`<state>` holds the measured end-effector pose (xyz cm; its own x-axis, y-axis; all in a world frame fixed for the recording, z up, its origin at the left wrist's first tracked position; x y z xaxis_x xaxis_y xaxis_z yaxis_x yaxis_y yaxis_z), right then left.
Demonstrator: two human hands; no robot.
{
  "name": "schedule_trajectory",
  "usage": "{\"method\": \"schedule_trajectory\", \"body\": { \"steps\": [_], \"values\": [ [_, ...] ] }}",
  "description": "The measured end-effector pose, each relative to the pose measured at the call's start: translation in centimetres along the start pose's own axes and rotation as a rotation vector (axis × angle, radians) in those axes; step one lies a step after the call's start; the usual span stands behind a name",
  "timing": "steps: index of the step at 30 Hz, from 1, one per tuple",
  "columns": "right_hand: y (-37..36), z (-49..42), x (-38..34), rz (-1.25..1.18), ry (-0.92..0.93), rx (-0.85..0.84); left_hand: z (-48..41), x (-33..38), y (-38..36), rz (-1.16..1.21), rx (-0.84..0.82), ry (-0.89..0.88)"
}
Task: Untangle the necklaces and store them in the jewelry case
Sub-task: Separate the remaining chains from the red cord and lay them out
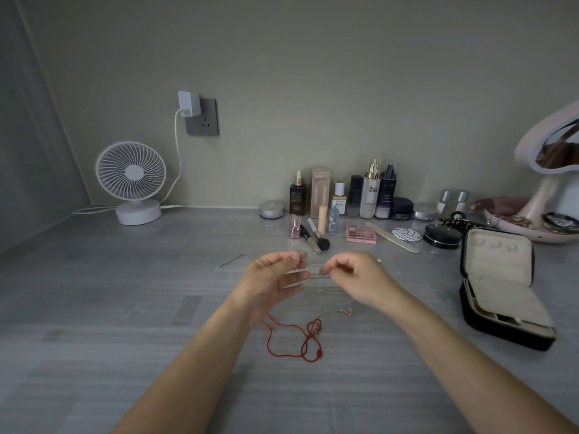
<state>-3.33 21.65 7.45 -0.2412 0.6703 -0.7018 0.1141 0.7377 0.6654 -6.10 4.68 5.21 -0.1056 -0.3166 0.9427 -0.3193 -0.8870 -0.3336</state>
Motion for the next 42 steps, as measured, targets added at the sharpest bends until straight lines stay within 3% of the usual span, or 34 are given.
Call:
{"method": "schedule_trajectory", "body": {
  "steps": [5, 13, 22, 33, 42],
  "values": [
    [-2.6, 0.1, 0.3, 0.159, -0.020, -0.152, 0.0, 0.2, 0.0, 0.048, -0.017, -0.008],
    [-3.0, 0.4, 0.2, 0.218, 0.028, -0.034, -0.2, 0.5, 0.2, 0.121, 0.013, -0.012],
    [-4.1, 0.4, 0.2, 0.211, 0.058, -0.049, 0.1, 0.7, -0.1, 0.205, -0.007, 0.015],
    [-1.6, 1.6, 0.9, 0.084, 0.047, 0.048, -0.5, 0.9, 1.3, 0.313, 0.203, -0.025],
    [-0.6, 1.4, 1.1, 0.050, 0.011, 0.018, -0.7, 0.8, 1.8, 0.210, 0.251, 0.002]
  ]
}}
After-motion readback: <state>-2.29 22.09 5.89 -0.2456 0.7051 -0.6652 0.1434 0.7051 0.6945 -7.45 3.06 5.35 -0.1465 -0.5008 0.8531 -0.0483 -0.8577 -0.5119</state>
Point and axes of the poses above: each hand's wrist, its own z-axis away from the middle knuckle, its own y-axis out of the back of the hand, x = y × z, the point moved 2 cm from there along -z, towards the middle knuckle, and after that the axes turned 2 degrees about x, right-handed, at the moved point
